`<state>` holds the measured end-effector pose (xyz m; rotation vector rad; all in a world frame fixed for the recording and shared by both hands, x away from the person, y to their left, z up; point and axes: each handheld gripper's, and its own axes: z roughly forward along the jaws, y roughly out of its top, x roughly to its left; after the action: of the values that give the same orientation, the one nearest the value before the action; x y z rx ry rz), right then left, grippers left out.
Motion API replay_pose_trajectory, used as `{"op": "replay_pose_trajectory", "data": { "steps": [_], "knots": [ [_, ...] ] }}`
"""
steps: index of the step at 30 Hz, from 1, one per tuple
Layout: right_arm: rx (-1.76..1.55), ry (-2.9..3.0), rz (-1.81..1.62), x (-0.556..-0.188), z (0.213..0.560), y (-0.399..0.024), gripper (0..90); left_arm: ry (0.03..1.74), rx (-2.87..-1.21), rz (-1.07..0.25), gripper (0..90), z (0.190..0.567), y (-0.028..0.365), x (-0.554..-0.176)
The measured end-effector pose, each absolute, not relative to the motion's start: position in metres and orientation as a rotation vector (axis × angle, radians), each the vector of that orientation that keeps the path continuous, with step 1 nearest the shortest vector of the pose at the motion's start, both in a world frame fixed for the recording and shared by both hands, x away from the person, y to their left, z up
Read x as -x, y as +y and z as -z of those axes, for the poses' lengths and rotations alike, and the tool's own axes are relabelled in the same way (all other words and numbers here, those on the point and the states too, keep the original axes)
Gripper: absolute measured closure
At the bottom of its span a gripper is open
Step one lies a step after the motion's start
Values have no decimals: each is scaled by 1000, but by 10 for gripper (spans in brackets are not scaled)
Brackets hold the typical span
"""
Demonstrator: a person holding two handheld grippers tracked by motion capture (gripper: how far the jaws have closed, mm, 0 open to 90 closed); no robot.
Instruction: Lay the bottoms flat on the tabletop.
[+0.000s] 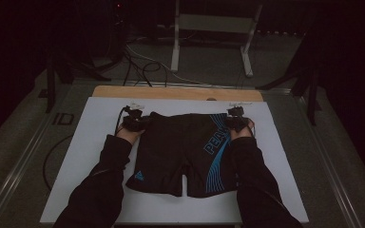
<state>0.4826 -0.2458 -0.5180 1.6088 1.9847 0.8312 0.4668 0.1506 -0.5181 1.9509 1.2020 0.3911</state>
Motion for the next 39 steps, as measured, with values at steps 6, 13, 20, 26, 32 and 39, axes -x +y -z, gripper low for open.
{"op": "replay_pose_trajectory", "data": {
  "steps": [6,13,20,26,32,39],
  "knots": [
    [-1619,2013,-925,-478,514,-250,376,1220,-1909,-402,371,513,155,-465],
    [-1526,2042,-1073,-461,500,-256,175,1120,-1943,-339,140,500,155,-455],
    [-1451,2065,-1139,-447,490,-258,152,1046,-1946,-285,56,487,151,-440],
    [-1414,2089,-1168,-432,488,-254,157,1010,-1946,-259,49,481,149,-425],
    [-1347,2124,-1177,-418,485,-249,162,956,-1926,-238,41,477,151,-408],
    [-1283,2157,-1216,-400,481,-241,163,891,-1925,-234,39,469,157,-389]
  ]
}}
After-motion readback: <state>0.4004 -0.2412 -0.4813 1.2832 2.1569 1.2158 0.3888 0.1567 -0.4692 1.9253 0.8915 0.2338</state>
